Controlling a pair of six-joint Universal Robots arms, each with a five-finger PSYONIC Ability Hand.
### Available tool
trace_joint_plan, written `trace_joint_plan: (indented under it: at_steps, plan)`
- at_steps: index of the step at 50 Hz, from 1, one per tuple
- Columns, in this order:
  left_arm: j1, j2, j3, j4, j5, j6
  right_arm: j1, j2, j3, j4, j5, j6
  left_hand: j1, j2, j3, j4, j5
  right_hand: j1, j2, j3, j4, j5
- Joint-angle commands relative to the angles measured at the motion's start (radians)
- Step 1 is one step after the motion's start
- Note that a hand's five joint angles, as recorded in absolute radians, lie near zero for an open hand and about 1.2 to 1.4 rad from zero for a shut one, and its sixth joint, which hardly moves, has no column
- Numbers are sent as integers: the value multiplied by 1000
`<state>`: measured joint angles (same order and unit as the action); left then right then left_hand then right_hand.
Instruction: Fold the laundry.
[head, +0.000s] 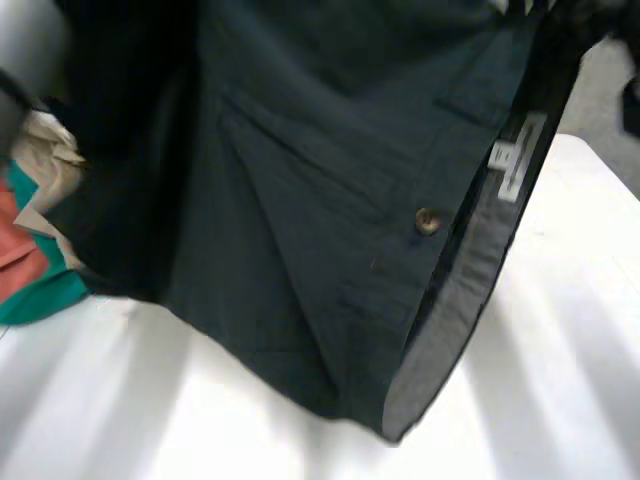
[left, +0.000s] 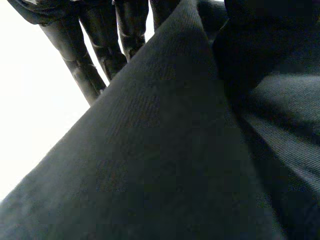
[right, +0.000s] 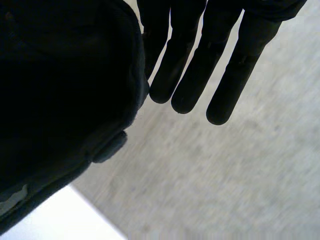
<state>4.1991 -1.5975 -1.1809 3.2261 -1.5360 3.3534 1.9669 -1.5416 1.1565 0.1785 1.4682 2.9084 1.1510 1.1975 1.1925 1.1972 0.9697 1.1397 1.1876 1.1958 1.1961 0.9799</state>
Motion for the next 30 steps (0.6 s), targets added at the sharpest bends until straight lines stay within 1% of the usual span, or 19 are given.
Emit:
trace_joint_plan:
  at_steps: [1,2,3,5,6,8,9,10,12,13,14,15,16,17,21,24,28,29,30]
  plan:
    - [-1,-323,84,-6,-1,72,-8,264,-50,-20,6,2,245,199,204,199,252,257,209,200,200,242]
    - [-2,-358,96,-6,-3,81,-8,322,-67,-39,15,-1,245,199,204,199,252,257,209,200,200,242]
    - [-7,-439,131,-5,-9,104,-8,349,-75,-53,24,-6,245,199,204,199,252,257,209,200,200,242]
    - [-11,-516,173,-5,-10,124,-10,403,-93,-89,44,-11,245,199,204,199,252,257,209,200,200,242]
    - [-19,-591,223,-5,-7,138,-10,452,-109,-137,72,-15,245,199,204,199,252,257,209,200,200,242]
    - [-30,-662,277,-6,-7,144,-11,501,-126,-204,102,-20,245,199,204,199,252,257,209,200,200,242]
    - [-34,-691,306,-5,-9,146,-11,518,-132,-232,116,-23,147,100,105,101,154,257,209,200,200,242]
    - [-43,-740,364,-5,-10,147,-13,556,-139,-305,138,-34,-104,-151,-146,-150,-97,104,56,47,47,89]
    - [-44,-775,421,-5,-16,147,-14,587,-144,-379,155,-55,-349,-396,-391,-395,-342,-73,-121,-129,-129,-88]
    - [-45,-785,443,-6,-21,147,-16,601,-146,-414,159,-67,-426,-472,-467,-472,-419,-205,-253,-261,-261,-220]
    - [-45,-795,478,-6,-32,147,-14,621,-144,-476,155,-95,-650,-697,-692,-697,-644,-555,-603,-611,-611,-570]
    - [-45,-795,493,-6,-45,147,-13,629,-144,-500,152,-107,-853,-900,-895,-899,-846,-739,-787,-795,-795,-753]
    - [-45,-795,503,-6,-56,147,-11,635,-143,-519,147,-119,-976,-1023,-1018,-1023,-970,-897,-945,-954,-954,-912]
    - [-45,-791,509,-6,-67,146,-11,640,-143,-531,143,-133,-976,-1023,-1018,-1023,-970,-965,-1013,-1021,-1022,-980]
    - [-47,-759,501,-11,-145,144,-5,629,-110,-486,103,-159,-976,-1022,-1017,-1022,-969,-965,-1013,-1021,-1022,-980]
    - [-48,-708,448,-25,-162,146,-2,594,-83,-430,93,-159,-970,-1016,-1011,-1016,-963,-965,-1013,-1021,-1022,-980]
    - [-48,-581,255,-66,-158,150,0,491,-17,-306,93,-164,-964,-1010,-1005,-1010,-957,-965,-1013,-1021,-1022,-980]
    - [-50,-526,169,-72,-156,150,0,448,15,-239,92,-164,-964,-1010,-1005,-1010,-957,-965,-1013,-1021,-1022,-980]
    - [-51,-494,117,-74,-154,150,1,434,31,-216,92,-164,-958,-1005,-1000,-1004,-951,-965,-1013,-1021,-1022,-980]
